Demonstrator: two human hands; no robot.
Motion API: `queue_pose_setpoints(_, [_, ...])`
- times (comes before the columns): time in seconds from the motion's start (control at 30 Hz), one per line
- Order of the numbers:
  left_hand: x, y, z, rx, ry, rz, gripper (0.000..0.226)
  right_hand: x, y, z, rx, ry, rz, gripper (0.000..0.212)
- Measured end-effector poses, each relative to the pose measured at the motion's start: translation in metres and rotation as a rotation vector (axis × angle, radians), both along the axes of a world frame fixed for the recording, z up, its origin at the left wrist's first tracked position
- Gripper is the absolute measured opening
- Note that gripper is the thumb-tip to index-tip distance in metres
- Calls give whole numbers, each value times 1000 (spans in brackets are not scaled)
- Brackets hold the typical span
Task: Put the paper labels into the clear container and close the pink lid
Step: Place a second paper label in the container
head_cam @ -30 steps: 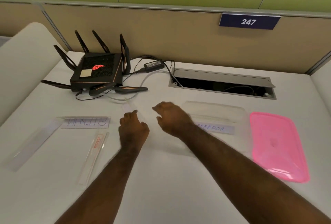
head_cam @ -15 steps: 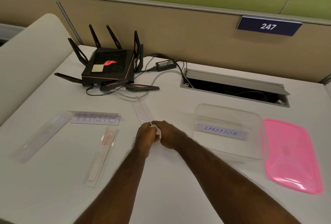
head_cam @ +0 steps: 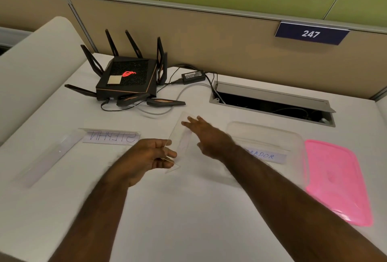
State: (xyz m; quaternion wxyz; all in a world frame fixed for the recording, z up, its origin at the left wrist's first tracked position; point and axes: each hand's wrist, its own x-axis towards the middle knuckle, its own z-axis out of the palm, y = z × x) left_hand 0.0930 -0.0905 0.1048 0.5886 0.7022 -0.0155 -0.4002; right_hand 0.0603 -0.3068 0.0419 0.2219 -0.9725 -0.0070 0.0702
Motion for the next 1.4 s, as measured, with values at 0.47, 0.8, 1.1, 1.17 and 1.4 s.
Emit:
queue_pose_setpoints(0.47, [28,15,39,-76,-16,-203,32,-32,-83,59,-110,-113,2,65])
queue_pose_setpoints(0.8, [6,-72,7,283,-678,-492,55,-123,-156,61,-54,111,-201,59])
queue_pose_setpoints(1.1, [-17,-145,-38,398,-966,-616,45,-187,-196,45,-48,157,-415,56])
queue_pose_setpoints(1.17, [-21,-155,-44,429,-1079,-646,43,-196,-197,39,-98,128,-448,57])
queue_pose_setpoints(1.4, [-35,-179,-60,707,-1358,-801,45,-201,-185,10,-384,63,-441,54])
